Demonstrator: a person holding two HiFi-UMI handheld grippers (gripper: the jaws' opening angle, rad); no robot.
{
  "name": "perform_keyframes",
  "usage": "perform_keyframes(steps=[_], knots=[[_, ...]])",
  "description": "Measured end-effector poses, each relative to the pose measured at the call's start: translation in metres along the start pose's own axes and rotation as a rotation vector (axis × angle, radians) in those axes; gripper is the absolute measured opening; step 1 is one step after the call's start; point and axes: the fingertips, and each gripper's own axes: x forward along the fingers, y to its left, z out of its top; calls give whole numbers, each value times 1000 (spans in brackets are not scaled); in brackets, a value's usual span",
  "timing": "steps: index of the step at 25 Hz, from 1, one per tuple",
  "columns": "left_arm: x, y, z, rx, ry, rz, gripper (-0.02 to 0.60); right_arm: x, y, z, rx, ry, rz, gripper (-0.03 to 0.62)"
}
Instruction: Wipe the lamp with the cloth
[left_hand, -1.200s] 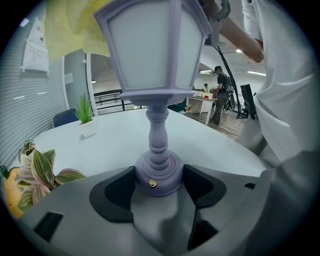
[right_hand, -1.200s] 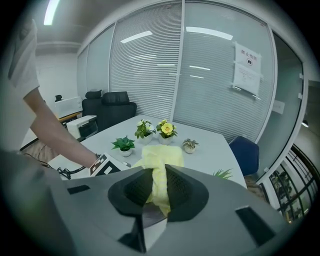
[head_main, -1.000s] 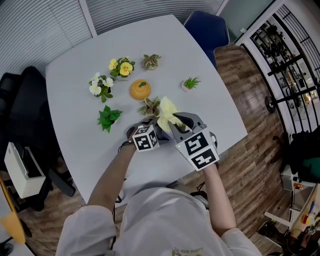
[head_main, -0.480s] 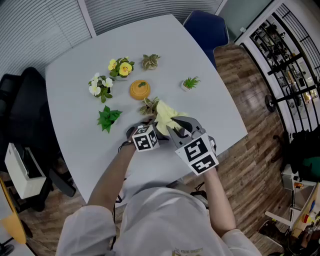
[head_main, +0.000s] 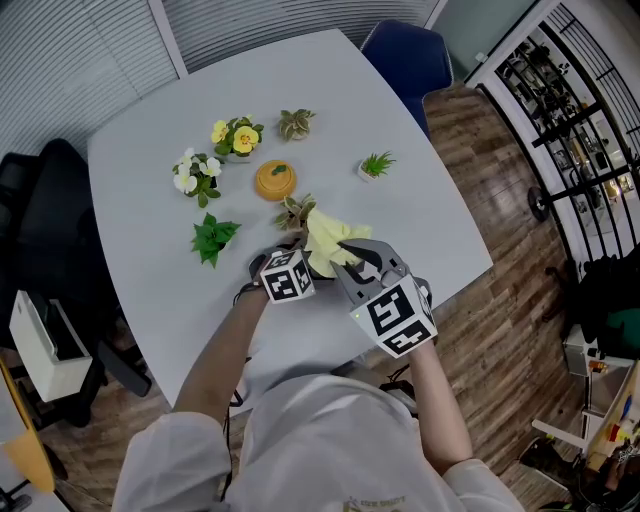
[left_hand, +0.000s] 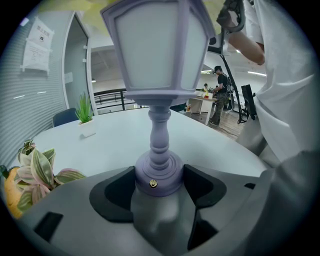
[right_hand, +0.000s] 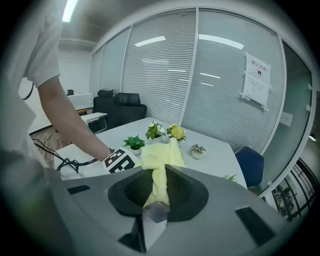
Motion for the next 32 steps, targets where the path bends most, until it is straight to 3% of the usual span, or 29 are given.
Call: perform_keyframes(steps=[12,32], knots=[[0,-1,-1,-5,6,-4,312,-13,3,-3,-34,-14,-31,69],[1,0,-1,-8,7,-7,312,-25,7,-30,51,-15,-22,66]])
